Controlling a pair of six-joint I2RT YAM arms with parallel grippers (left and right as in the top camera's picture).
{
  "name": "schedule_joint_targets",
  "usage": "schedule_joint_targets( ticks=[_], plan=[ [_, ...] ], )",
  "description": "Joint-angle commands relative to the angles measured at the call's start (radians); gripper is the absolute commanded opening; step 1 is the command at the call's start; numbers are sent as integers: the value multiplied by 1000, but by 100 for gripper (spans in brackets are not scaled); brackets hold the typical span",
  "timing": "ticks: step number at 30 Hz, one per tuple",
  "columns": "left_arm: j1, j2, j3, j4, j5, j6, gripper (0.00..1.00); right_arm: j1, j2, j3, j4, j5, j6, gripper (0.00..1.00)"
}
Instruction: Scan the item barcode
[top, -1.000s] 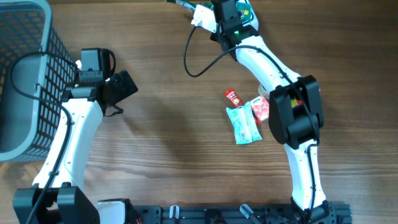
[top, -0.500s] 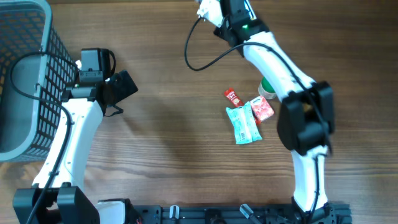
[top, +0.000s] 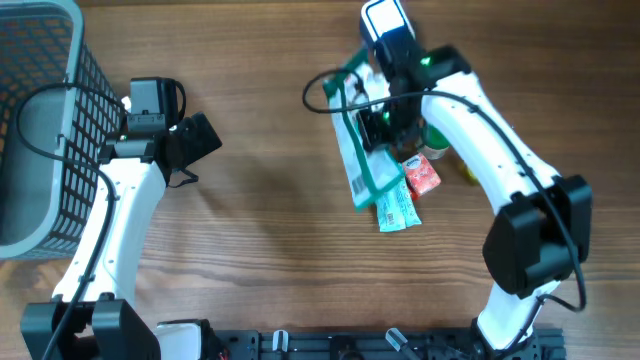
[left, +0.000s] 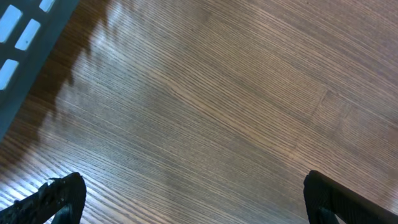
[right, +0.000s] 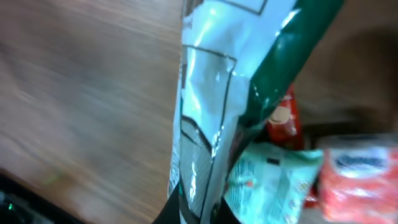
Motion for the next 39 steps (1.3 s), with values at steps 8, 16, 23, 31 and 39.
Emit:
schedule_joint_targets(
  ticks=[8, 16, 23, 31, 39],
  plan=[
    [6, 6, 7, 3, -13, 5, 100, 2, 7, -97, 93, 36, 92, 99],
    [6, 6, 7, 3, -13, 5, 100, 2, 7, -97, 169, 36, 91, 100],
    [6, 6, 7, 3, -13, 5, 100, 2, 7, -97, 414, 36, 91, 100],
    [6, 6, 7, 3, -13, 5, 100, 2, 7, -97, 524, 36, 92, 100],
    [6, 6, 7, 3, -13, 5, 100, 2, 19, -98, 528, 37, 91, 100]
  ],
)
